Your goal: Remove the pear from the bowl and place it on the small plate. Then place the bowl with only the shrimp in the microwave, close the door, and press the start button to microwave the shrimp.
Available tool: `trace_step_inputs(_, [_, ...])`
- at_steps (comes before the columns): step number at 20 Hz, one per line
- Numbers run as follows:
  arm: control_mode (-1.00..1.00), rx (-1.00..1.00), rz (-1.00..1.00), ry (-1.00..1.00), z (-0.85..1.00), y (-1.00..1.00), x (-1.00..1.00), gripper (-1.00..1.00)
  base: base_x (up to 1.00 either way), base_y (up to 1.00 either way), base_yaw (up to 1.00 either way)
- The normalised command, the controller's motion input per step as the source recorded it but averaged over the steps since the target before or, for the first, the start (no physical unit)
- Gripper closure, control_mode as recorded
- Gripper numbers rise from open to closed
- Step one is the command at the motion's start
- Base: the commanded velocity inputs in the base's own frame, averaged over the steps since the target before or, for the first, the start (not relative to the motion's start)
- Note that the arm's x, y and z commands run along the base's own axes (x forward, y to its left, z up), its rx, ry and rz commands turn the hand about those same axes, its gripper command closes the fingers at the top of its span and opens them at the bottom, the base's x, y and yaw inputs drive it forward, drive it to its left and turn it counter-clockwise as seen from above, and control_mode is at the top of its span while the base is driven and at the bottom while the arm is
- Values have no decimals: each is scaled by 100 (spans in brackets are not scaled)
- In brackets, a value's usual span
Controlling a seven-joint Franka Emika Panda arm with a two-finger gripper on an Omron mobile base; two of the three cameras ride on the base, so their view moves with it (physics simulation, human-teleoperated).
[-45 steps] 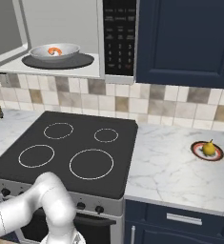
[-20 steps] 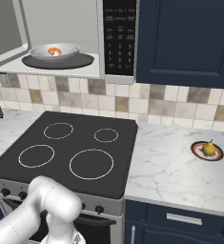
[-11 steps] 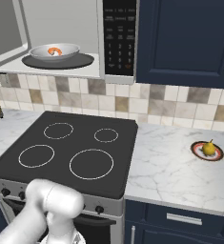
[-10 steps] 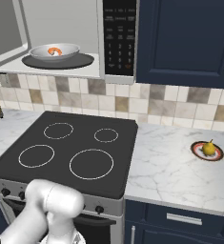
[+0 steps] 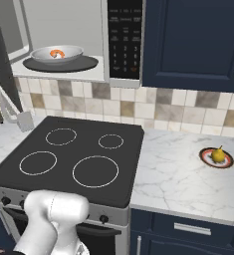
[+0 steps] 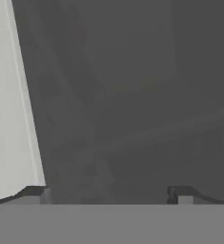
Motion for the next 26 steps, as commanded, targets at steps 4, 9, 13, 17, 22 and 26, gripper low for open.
trace_step_inputs(4, [-100, 5, 41, 8, 0, -47, 91, -100, 0, 0, 0])
trace_step_inputs(9, [-100, 0, 33, 14, 3, -20, 98, -100, 0, 0, 0])
trace_step_inputs(13, [-100, 0, 26, 14, 2, -4, 99, -100, 0, 0, 0])
trace_step_inputs(17, [-100, 0, 20, 14, 22, 0, 78, -100, 0, 0, 0])
trace_step_inputs(22, [-100, 0, 14, 13, 45, 0, 58, -100, 0, 0, 0])
trace_step_inputs(26, [-100, -2, 12, 6, 28, -1, 58, -100, 0, 0, 0])
